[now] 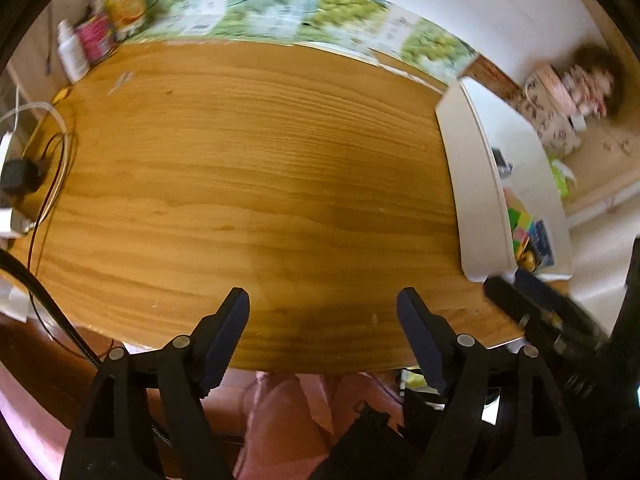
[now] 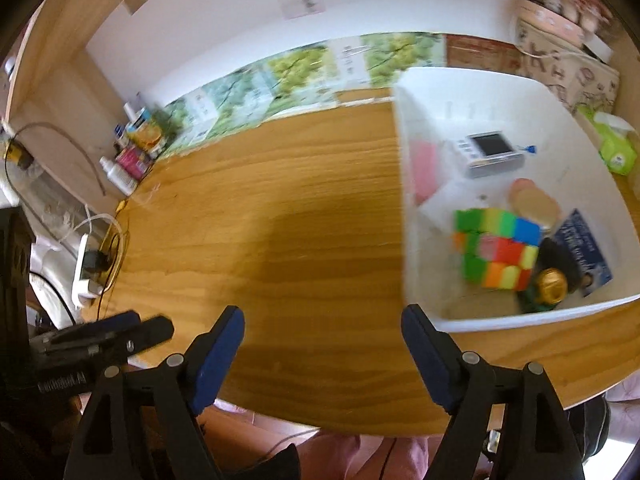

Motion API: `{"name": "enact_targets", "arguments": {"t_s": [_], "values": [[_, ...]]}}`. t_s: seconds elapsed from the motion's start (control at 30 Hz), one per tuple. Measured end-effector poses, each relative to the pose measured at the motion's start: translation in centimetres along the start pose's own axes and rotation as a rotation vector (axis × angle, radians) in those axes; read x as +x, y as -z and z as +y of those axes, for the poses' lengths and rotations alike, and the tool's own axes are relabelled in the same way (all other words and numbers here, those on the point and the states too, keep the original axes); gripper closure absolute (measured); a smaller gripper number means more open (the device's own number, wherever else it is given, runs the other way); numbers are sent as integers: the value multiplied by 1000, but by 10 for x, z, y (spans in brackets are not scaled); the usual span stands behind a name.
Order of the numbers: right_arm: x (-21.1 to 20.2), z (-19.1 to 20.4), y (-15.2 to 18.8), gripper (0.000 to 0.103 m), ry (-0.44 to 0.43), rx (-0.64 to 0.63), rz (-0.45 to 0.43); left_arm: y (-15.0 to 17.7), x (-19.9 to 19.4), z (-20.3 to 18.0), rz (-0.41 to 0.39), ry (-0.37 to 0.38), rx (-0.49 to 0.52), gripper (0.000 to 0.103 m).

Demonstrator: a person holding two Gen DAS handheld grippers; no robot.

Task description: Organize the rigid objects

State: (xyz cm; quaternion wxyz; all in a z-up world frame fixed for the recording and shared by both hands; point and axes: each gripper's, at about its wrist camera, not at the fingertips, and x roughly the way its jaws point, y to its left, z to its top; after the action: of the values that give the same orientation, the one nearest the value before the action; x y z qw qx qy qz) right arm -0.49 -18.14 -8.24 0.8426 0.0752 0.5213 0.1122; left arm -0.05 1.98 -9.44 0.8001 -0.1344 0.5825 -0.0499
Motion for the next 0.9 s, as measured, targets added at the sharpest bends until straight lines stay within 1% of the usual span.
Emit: {"name": "enact_targets", "arguments": {"t_s": [0.07,0.13,0.2,0.33,0.4,0.47,0.57,0.6,0.7,0.8,0.83,0.9], "values": [[-4,17,1,22,8,-30,7,-3,-10,8,-22,3,-26,21],[-10,26,1,22,22,-46,10,-6,-22,9,-56,-5,-24,20],[-19,29,-1,22,38,-41,9,-6,-30,6,-77,8,-9,20],[-39,24,-3,20,65,17,7,-7,-41,-14,-103,20,74,20],[-54,20,-2,19,95,34,-17,-9,-46,-26,-120,19,119,20],[-66,15,-2,19,106,49,-41,-9,-53,-41,-145,22,163,20],[-80,4,1,19,124,76,-63,-10,-62,-56,-166,55,206,15],[-83,1,2,19,128,84,-69,-10,-64,-63,-175,54,218,15],[-93,-11,6,19,143,111,-100,-8,-69,-79,-204,35,242,12],[-103,-33,12,16,181,161,-123,-4,-73,-90,-237,-4,233,9],[-105,-39,14,16,190,173,-125,-1,-74,-93,-255,-22,224,9],[-106,-51,20,16,197,192,-119,7,-77,-97,-316,-65,206,9]]}}
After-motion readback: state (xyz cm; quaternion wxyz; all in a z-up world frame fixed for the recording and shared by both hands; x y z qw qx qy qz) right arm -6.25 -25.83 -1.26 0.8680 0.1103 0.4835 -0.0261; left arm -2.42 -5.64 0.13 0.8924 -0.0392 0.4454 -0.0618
